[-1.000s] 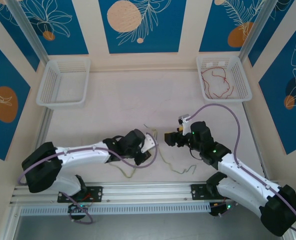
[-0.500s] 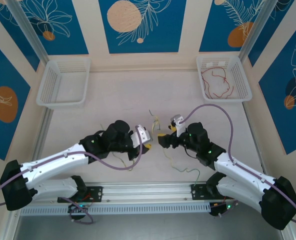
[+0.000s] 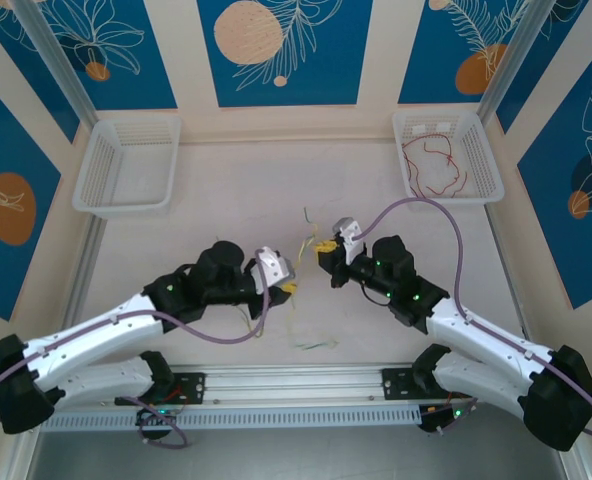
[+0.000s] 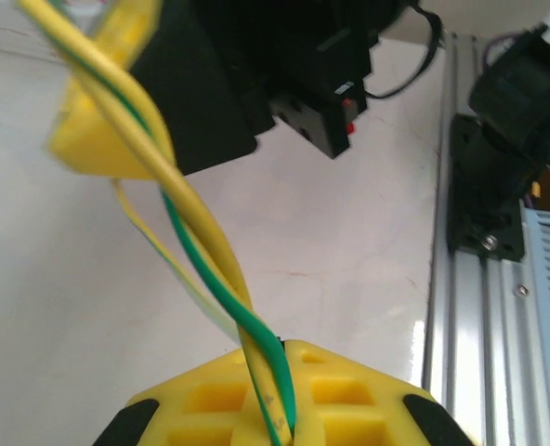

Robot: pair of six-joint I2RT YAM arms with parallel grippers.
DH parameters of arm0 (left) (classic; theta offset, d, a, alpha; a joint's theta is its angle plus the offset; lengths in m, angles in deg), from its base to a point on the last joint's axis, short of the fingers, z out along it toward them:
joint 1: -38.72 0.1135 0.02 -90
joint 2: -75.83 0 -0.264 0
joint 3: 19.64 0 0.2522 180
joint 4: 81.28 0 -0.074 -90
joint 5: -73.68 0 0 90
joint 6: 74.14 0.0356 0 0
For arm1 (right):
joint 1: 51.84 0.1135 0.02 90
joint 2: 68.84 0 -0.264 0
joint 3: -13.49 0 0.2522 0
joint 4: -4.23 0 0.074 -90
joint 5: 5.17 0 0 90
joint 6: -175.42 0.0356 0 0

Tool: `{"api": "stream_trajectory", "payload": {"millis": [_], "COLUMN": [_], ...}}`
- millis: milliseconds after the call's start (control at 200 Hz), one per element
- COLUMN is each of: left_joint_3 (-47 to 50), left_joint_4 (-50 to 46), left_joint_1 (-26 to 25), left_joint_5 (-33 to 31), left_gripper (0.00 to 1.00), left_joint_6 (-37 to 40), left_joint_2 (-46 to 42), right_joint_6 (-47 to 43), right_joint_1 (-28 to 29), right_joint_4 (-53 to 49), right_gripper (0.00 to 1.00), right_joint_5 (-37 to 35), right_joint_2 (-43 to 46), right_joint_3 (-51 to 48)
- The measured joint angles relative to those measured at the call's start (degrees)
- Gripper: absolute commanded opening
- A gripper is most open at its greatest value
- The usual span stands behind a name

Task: Untangle the cables

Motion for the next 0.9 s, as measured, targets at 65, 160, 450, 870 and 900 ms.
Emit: {"api": "stream_trajectory", "payload": {"millis": [65,160,450,870,900], "left_joint_3": [2.62,6.43,9.20,9.40,9.53], "left_joint_4": [1.84,4.87,8.94,8.85,8.85], "left_joint_1": [2.80,7.93,12.41,13.94,13.94], "left_joint_5": [-0.13,0.42,2.47,1.36,1.36], "left_gripper": [0.13,0.14,0.10,0.07,0.00], "left_joint_6": [-1.57,-4.33,-7.34,-8.46,-8.63], "left_joint_2": [-2.86,-5.75,-8.48,-6.64,-6.64], "right_joint_6": [1.01,3.39,7.50,11.76,12.09], "right_joint_1": [-1.60,-6.27,-12.72,-21.33,-21.16], "right_joint_4": [-0.59,-1.92,-5.46,-12.50,-12.63], "right_gripper": [0.00,0.00,0.00,0.00,0.00], "right_joint_5": [-0.87,-0.72,4.52,2.19,2.21], "right_joint_2": [-0.02,0.15,3.19,3.78,4.04], "right_joint_3": [0.00,-0.02,-0.20,1.46,1.46]}}
